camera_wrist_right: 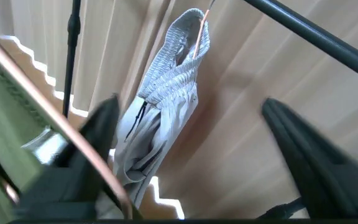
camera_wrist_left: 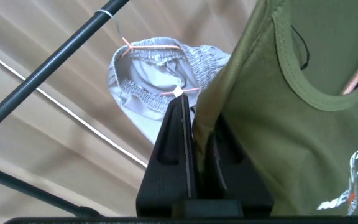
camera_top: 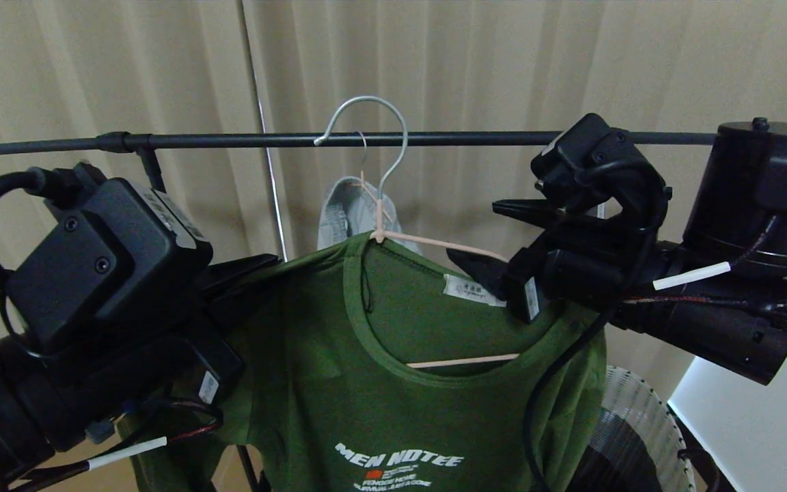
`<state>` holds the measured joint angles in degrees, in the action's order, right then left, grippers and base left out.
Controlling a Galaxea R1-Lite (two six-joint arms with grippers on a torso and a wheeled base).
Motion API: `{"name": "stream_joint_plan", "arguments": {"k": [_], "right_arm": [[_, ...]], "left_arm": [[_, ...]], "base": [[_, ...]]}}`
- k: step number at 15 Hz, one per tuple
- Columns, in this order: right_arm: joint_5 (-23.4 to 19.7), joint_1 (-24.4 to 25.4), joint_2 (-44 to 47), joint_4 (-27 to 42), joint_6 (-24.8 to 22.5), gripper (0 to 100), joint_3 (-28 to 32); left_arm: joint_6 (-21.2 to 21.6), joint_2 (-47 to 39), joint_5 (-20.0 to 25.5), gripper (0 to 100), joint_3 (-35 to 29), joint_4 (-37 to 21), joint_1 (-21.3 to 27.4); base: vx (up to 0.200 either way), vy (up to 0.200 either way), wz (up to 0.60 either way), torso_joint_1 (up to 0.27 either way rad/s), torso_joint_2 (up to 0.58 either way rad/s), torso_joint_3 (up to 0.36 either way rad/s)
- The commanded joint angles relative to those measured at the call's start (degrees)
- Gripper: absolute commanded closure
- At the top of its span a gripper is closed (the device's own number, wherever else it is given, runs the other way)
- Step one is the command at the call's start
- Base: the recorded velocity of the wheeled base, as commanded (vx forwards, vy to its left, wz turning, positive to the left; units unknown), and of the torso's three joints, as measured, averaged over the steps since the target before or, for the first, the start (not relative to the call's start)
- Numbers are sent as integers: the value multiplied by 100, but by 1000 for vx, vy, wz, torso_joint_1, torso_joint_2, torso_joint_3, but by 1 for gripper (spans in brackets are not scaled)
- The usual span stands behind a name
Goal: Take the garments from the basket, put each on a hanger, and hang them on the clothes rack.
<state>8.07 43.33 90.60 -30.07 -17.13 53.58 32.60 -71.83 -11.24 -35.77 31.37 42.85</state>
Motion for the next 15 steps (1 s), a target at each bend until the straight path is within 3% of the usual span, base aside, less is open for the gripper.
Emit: {"name": "stream_joint_plan", "arguments": {"k": [1,7,8,10,12,15], "right_arm": [[2,9,-7,-16,-1,100,-5],[2,0,-60,-42,16,100,-40],[2,0,-78,-42,16,100,-58],[89,-17,-245,-34,16,100,-146],[362,-325,-543,-25,16,100,-295],[336,-958,-1308,-25,43,100,-858]], "left_arm": [[10,-7,-10,100,8,-8,4],[10,20,-27,100,131,-8,-5],[1,20,-27,0,149,-8,-5],[-307,28,17,0,140,-8,4],[-808,318,210,0,307,-8,13],[-1062,758,614,0,817,-8,-154]], "base": [[0,0,0,0,0,0],[0,0,0,0,0,0],[0,0,0,0,0,0],[0,0,0,0,0,0],[0,0,0,0,0,0],[0,0,0,0,0,0]]}}
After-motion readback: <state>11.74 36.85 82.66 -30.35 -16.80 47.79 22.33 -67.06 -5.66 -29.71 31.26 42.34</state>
